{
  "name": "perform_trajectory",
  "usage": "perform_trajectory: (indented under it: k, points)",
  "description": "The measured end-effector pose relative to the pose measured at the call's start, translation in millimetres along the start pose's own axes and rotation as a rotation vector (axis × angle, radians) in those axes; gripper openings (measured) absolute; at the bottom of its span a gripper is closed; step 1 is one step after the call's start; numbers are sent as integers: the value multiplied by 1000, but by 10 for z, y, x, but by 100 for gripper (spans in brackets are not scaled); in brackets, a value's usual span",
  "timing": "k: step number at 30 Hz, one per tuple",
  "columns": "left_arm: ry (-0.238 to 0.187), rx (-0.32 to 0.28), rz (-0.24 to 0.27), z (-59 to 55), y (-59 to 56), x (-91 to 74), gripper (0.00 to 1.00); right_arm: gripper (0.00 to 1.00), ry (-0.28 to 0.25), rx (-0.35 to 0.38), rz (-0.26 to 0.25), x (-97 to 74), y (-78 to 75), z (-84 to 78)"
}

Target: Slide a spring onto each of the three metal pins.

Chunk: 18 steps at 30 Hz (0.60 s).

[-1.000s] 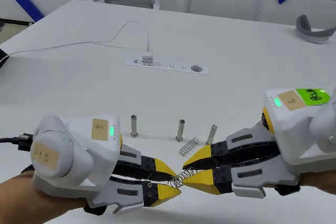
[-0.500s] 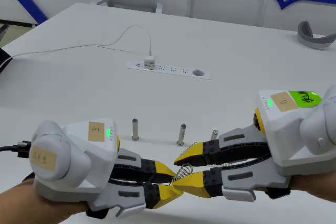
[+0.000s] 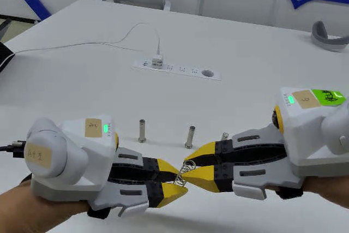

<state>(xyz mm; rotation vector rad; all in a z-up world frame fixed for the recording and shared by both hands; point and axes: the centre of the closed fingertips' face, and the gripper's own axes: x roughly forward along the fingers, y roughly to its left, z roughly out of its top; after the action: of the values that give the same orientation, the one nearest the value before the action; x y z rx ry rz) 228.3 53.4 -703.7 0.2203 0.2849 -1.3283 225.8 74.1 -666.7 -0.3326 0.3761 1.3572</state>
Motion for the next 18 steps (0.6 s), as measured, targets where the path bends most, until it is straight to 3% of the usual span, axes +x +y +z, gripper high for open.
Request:
perform_trajectory:
  k: [8, 18]
  points:
    - [4, 4, 53, -44, 120, -35, 10, 11, 2, 12, -21, 142, -84, 31]
    - [-21, -20, 133, -95, 260, -178, 13, 11, -6, 27, -23, 241, -172, 61]
